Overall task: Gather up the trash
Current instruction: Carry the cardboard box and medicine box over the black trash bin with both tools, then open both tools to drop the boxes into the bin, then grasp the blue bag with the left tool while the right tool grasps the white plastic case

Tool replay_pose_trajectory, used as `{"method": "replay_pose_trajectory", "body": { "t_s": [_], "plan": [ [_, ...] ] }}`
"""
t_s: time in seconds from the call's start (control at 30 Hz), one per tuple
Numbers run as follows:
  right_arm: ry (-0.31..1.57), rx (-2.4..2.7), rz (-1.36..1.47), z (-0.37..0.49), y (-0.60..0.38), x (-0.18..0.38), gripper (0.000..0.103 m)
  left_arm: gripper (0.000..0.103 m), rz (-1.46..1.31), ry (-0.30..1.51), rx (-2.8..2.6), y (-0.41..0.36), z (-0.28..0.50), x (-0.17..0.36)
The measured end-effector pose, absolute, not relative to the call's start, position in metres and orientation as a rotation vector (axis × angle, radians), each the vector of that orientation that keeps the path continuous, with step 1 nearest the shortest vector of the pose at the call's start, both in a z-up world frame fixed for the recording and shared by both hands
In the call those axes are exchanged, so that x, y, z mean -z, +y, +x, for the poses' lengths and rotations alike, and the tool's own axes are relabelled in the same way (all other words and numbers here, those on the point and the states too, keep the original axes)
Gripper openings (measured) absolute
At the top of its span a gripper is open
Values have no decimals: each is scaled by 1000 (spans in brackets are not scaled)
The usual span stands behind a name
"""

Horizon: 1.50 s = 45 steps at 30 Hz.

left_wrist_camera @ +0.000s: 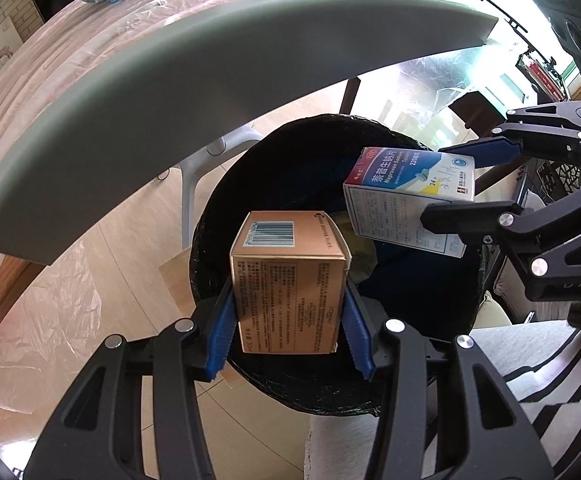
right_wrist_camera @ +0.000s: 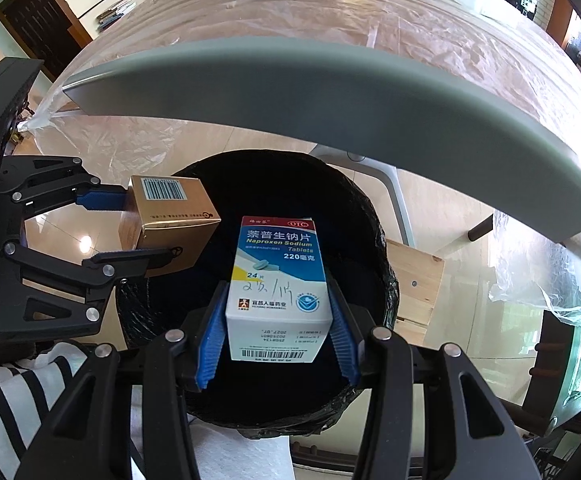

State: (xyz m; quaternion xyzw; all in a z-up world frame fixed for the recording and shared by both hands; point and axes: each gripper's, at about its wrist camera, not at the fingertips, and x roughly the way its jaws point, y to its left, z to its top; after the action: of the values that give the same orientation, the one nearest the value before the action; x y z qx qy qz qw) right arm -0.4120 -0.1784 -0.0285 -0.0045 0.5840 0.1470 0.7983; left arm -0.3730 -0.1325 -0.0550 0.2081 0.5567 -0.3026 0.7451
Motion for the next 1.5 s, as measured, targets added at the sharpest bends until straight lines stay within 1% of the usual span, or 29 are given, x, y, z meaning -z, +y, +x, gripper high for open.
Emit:
{"method": "replay_pose_trajectory", "body": {
  "t_s": [0.5,0.57,0.6,0.63,0.67,0.73,0.8,0.9,0.97,1.03,1.2,1.3,1.4,1.43,1.47,1.5],
  "plan": [
    [1258,-297,-14,-411,-177,31,46,49,451,1216,675,-131,-372,56],
    [1254,-283,-16,-411,-179,30,47,51,434,1209,696,-132,-372,53],
    [1252,-281,-12,-411,-180,30,48,62,427,1206,698,-131,-373,53],
    [1251,-279,-6,-411,-182,30,56,75,427,1198,691,-131,-373,52],
    [1248,-275,5,-412,-184,29,64,79,422,1182,693,-130,-373,50],
    [1241,-272,22,-413,-188,26,68,80,405,1185,709,-129,-373,49],
    [1243,-266,31,-413,-192,25,70,81,405,1187,710,-129,-373,50],
    [1242,-260,45,-414,-197,24,75,85,401,1188,712,-128,-372,51],
    [1242,-258,52,-413,-198,23,81,88,396,1189,716,-127,-372,49],
    [1240,-259,61,-413,-200,24,85,91,395,1188,721,-127,-372,49],
    [1237,-270,64,-418,-197,14,85,91,389,1180,728,-126,-374,40],
    [1204,-276,72,-430,-200,-7,85,91,385,1147,732,-118,-382,23],
    [1107,-292,97,-444,-207,-43,85,91,360,1079,752,-108,-391,-7],
    [1061,-293,112,-447,-211,-58,88,91,348,1051,754,-105,-392,-20],
    [997,-290,135,-450,-216,-76,94,91,335,1024,750,-103,-392,-31],
    [931,-280,156,-451,-221,-93,98,96,318,983,734,-100,-390,-46]
  ]
}}
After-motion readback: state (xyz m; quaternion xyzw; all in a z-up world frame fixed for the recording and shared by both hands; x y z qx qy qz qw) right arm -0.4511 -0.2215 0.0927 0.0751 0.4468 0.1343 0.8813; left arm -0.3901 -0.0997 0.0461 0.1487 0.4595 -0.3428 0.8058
